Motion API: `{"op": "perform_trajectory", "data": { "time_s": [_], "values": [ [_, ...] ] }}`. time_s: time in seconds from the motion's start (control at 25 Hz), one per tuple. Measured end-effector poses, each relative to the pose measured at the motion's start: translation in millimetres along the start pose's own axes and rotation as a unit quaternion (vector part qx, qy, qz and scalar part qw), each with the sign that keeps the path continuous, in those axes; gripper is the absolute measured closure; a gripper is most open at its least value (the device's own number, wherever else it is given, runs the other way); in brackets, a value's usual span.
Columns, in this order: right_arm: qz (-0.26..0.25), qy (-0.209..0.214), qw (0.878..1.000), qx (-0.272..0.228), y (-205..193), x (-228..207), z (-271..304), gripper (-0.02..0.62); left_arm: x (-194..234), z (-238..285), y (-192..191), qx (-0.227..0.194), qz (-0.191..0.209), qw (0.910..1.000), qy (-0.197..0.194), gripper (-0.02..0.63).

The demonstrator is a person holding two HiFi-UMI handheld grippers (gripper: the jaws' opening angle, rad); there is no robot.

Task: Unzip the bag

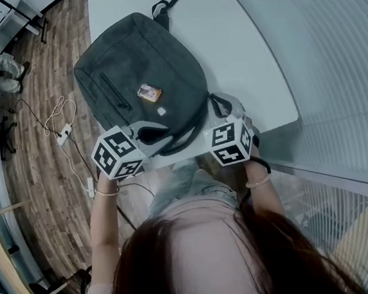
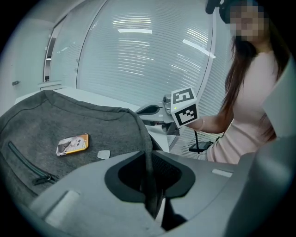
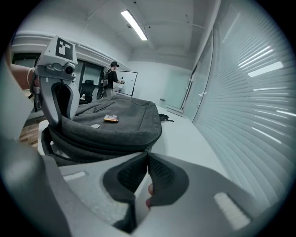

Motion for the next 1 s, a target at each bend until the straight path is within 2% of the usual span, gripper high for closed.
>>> {"op": "perform_trajectory", "data": {
  "time_s": [0.28,0.52,1.0],
  "values": [
    [-0.028,0.009,1.000,-0.004,8,-17,16,0.583,0,1,0,-0.009,-0.006,0.9999,-0.010,0.551],
    [-0.067,0.037,0.997,-0.005,15,-25,28,0.583,2,-1,-3,-0.015,-0.011,0.9997,-0.018,0.552],
    [-0.100,0.073,0.992,-0.008,24,-38,49,0.583,5,1,-4,-0.019,-0.013,0.9993,-0.029,0.552]
  ]
}}
Point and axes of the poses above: the fingertips, and each gripper's own axes: z forward along the fingers, x to its left, y out of its top, the point moved 7 cm from there along -z, backward along the fingers, and after that the axes turned 14 degrees about z, right-handed, at the moved point
